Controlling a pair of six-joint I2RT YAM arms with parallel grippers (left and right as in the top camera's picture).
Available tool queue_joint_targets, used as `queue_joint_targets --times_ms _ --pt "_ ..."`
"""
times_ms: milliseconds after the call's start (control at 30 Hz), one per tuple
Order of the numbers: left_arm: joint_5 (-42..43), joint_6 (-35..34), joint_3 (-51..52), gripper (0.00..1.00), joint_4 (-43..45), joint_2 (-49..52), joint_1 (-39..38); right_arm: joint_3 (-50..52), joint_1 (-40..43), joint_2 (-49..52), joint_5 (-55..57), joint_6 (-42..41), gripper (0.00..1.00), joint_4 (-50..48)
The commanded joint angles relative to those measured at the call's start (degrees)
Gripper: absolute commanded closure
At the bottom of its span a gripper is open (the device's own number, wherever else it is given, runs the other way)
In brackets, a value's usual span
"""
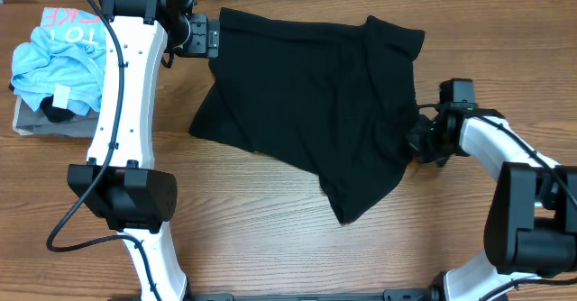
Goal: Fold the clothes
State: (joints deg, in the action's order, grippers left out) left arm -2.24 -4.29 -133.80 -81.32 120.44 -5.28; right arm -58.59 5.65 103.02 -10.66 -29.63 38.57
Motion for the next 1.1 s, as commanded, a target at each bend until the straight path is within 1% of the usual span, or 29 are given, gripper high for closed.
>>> queue_joint_targets --times_ms 0,100,200,433,467,500,533,567,600,667,767,900,967,1067 --pt "-0.9 0.6 0.3 0.07 0.4 0.3 -0.4 -6.1 4.3 -2.0 0.5 5.6 0.93 3.7" --pt "-1.0 1.1 0.3 0.06 0.5 0.3 -0.4 -11.8 7.3 -2.0 0.5 10.4 0.92 8.5" --pt "-1.0 1.1 0.3 0.06 0.6 0.3 -0.4 -16.5 9.7 -2.0 1.4 14.1 0.92 10.9" --pt "-1.0 1.8 0.3 0.04 0.7 0.3 -0.4 -18.1 11.3 -0.9 6.5 16.7 0.89 8.0" --pt "-1.0 2.1 0.3 0.03 0.7 0.3 -0.4 -18.1 11.4 -0.5 7.0 16.8 0.87 7.8" --pt "-1.0 2.3 0.3 0.03 0.7 0.3 -0.4 -18.1 11.4 -0.2 7.2 17.4 0.84 7.7" --pt "-1.0 2.8 0.3 0.02 0.7 0.3 -0.4 -18.1 11.4 0.0 7.2 17.7 0.74 7.6" --pt "-1.0 3.2 0.3 0.02 0.7 0.3 -0.4 -18.1 11.4 0.0 7.1 17.7 0.61 7.7" --pt "-1.1 3.8 0.3 0.02 0.7 0.3 -0.4 -18.2 11.4 -0.2 6.7 17.7 0.52 8.2" --pt "-1.2 4.8 0.2 0.02 0.5 0.3 -0.4 -19.2 11.5 -1.0 4.3 17.7 0.41 10.0" --pt "-1.1 4.7 -1.0 0.02 -1.1 -0.3 -0.4 -22.1 11.5 -4.3 1.8 17.7 0.33 13.8" --pt "-0.9 4.6 -3.8 0.01 -5.6 -2.2 -0.4 -28.1 11.4 -11.8 -1.5 17.7 0.25 21.7" --pt "-0.6 3.1 -4.7 0.0 -8.2 -3.5 -0.4 -30.7 11.3 -15.2 -2.7 17.7 0.2 26.3" --pt "2.3 0.5 -5.0 0.0 -11.5 -5.5 -0.4 -31.9 11.3 -20.4 -4.5 17.7 0.16 32.7"
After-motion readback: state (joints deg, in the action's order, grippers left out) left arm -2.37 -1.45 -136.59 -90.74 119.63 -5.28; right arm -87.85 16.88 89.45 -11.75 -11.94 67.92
